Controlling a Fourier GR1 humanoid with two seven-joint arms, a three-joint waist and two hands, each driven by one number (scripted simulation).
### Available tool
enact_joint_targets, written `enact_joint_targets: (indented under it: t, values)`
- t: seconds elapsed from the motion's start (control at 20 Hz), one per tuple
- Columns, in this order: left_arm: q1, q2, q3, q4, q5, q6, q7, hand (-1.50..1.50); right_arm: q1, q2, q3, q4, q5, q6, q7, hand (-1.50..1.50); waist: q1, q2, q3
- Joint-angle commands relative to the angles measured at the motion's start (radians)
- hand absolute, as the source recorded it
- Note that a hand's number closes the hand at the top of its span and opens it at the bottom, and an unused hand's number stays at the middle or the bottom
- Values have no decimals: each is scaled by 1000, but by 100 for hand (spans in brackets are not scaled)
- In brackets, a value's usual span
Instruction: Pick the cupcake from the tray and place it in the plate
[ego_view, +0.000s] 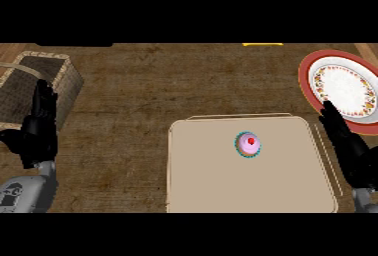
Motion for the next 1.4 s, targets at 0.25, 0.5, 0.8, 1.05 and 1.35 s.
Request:
enact_joint_targets:
  t: [0.25, 0.5, 0.8, 1.05, 1.35]
  values:
    - [162, -82, -141, 126, 74, -165, 200, 0, -172, -55, -267, -148, 45, -299, 50, 150, -40, -31, 13]
    - [148, -117, -167, 78, 102, -187, 233, 0, 13, -42, -259, -112, 294, -630, 132, -150, -59, -35, 16]
    - [174, -103, -185, -5, 115, -221, 294, 0, 217, 73, -70, -437, 497, -784, 195, -150, -17, -29, 17]
    - [218, -114, -207, -5, 99, -234, 267, 0, 314, -100, -69, -537, 617, -631, 482, -150, -8, -24, 14]
    - [169, -119, -211, 3, 88, -234, 284, 0, 321, -275, 7, -660, 652, -358, 787, -150, 5, -17, 10]
